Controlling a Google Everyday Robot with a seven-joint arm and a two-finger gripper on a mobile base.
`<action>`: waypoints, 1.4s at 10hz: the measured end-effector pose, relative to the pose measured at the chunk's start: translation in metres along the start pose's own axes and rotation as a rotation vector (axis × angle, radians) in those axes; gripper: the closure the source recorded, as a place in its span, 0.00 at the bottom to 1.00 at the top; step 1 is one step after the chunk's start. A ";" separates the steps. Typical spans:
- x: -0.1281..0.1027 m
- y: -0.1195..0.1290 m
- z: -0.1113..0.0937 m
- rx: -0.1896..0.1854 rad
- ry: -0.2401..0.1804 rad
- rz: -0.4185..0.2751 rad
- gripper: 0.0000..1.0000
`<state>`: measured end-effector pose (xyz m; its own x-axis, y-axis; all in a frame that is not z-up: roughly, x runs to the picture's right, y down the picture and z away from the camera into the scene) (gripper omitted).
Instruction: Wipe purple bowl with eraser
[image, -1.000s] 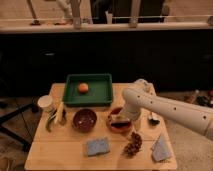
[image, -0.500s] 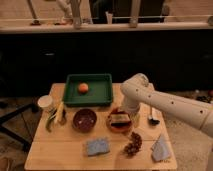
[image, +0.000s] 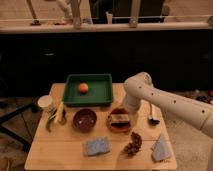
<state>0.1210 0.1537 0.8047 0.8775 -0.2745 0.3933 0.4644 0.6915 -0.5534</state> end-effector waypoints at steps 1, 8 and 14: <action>-0.003 -0.003 0.001 0.008 -0.012 0.012 0.20; -0.015 -0.020 0.021 0.059 -0.093 0.129 0.20; -0.009 -0.017 0.034 0.067 -0.126 0.179 0.20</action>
<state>0.1013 0.1675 0.8357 0.9213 -0.0611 0.3839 0.2901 0.7655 -0.5743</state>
